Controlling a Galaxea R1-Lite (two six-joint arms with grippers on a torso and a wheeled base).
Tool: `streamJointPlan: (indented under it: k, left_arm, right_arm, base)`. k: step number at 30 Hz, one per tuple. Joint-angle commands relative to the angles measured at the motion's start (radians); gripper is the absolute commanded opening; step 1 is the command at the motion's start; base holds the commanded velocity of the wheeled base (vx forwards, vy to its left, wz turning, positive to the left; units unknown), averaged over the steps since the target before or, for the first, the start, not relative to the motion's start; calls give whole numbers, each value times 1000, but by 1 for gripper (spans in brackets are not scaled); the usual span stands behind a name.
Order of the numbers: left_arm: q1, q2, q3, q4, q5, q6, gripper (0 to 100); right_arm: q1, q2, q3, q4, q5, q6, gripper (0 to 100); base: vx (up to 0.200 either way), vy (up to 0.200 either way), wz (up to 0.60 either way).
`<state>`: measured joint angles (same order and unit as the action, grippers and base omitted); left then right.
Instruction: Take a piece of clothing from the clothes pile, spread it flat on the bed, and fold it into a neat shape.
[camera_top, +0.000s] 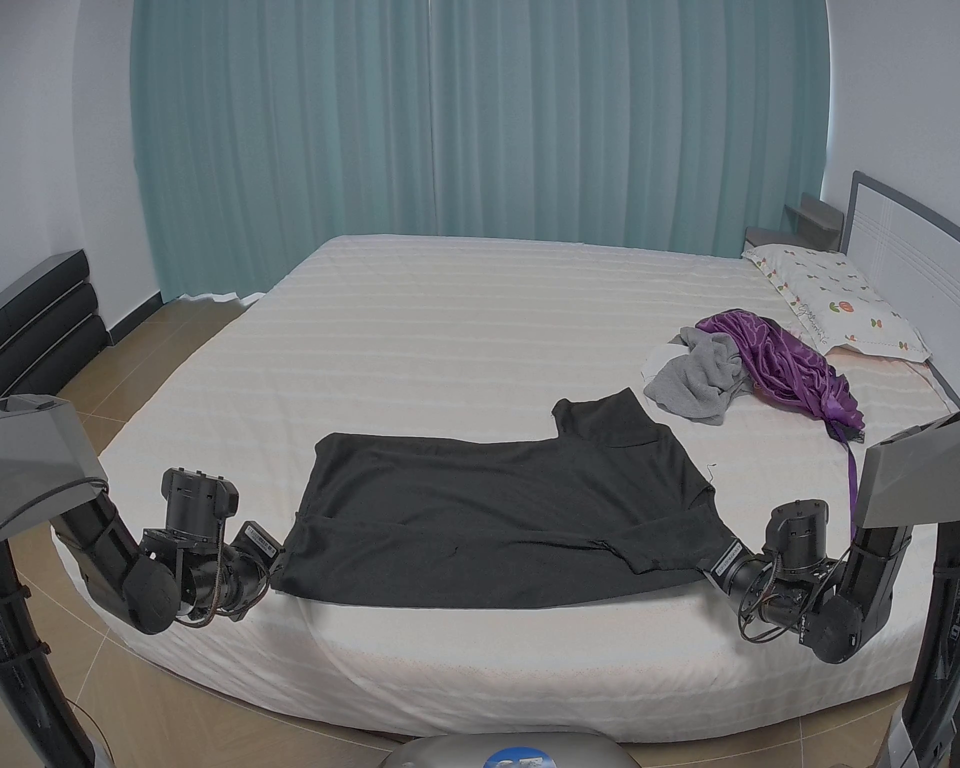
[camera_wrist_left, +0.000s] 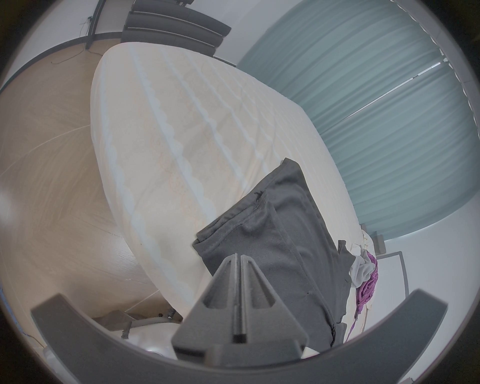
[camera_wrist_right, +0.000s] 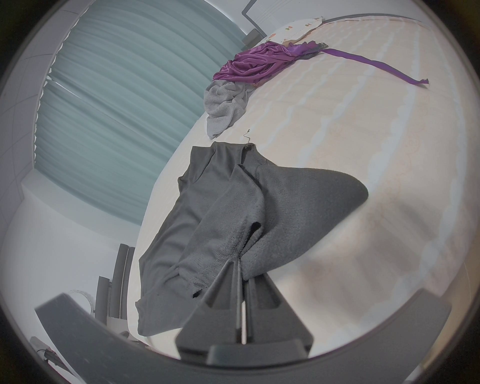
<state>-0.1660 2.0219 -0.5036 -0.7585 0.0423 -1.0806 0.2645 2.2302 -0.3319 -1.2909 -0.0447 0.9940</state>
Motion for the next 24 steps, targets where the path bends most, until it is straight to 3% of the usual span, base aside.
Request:
streamJointPlan:
  k: [1, 11, 15, 16, 19, 24]
  left_arm:
    - [19, -45, 16, 2, -1, 18, 0]
    - [39, -43, 37, 2, -12, 38, 0]
    - [36, -34, 45, -4, -56, 45, 0]
    - [36, -32, 46, -4, -76, 44, 100]
    - [36, -32, 63, -4, -133, 45, 100]
    - [29, -23, 83, -5, -160, 50, 100]
  right_arm:
    - [16, -24, 36, -1, 0, -3, 0]
    - [29, -18, 106, -58, -1, -49, 0]
    - [24, 0, 99, -58, 0, -49, 0]
    - [22, 0, 97, -58, 0, -49, 0]
    - [21, 0, 96, -58, 0, -49, 0]
    - [18, 3, 93, -58, 2, -49, 0]
  base:
    - [0, 0, 0]
    - [0, 0, 0]
    - [0, 0, 0]
    - [0, 0, 0]
    - [0, 0, 0]
    - [0, 0, 0]
